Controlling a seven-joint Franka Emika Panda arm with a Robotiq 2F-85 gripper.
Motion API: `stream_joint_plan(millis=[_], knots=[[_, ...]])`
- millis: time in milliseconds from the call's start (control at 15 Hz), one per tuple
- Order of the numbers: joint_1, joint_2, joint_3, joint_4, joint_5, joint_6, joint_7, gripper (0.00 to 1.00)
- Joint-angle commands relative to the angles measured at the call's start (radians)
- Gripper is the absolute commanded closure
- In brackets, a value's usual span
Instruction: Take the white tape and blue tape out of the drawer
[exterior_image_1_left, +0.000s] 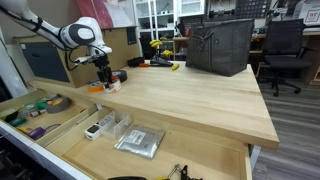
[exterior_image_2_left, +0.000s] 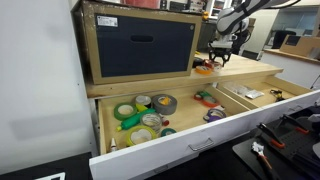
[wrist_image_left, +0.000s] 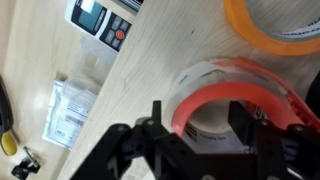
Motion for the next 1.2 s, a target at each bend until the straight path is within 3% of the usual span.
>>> stream_joint_plan(millis=[0,200,467,733,1133], knots=[[0.066,-0.120,-0.027,-0.125,-0.105,0.071,-0.002,0.01],[0.109,-0.218,-0.013,-0.241,-0.203,0.119,0.002,0.00],[0.136,-0.337,0.047,-0.386,-0.243,0.148,-0.032,0.00],[0.134,-0.406,0.134,-0.491,-0.204,0.165,-0.136,0.00],[0.148,-0.395,0.227,-0.592,-0.113,0.216,-0.276,0.00]])
